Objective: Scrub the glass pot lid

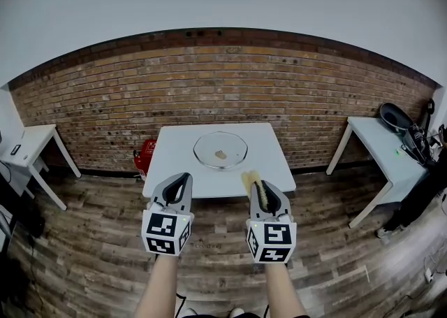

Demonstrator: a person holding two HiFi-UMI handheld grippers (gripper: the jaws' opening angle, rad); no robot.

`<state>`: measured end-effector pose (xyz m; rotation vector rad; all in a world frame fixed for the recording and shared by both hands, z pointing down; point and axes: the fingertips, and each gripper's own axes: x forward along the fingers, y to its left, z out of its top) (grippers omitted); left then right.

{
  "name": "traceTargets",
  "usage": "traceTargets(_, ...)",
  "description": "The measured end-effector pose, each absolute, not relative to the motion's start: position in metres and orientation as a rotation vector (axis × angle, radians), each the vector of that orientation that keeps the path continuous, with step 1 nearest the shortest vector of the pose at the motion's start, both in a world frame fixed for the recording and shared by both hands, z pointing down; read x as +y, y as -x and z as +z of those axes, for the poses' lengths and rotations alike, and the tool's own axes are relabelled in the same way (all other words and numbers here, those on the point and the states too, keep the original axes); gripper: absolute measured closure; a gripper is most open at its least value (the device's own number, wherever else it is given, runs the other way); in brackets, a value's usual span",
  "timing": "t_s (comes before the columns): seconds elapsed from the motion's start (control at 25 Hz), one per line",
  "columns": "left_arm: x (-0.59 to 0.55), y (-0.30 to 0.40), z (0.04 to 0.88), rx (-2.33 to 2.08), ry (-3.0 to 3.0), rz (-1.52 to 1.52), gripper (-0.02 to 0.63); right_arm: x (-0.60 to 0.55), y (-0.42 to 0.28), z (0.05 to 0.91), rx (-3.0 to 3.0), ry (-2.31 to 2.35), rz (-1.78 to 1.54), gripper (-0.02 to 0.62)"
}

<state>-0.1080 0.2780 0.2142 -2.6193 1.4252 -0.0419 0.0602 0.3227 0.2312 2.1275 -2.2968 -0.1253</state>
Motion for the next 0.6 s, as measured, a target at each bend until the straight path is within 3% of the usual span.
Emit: traceTargets(0.6, 0.250, 0.064, 0.239, 1.499, 2.593, -0.093, 0.595, 0.285, -0.103, 0.248, -2.356, -2.042, -0.131, 0.537)
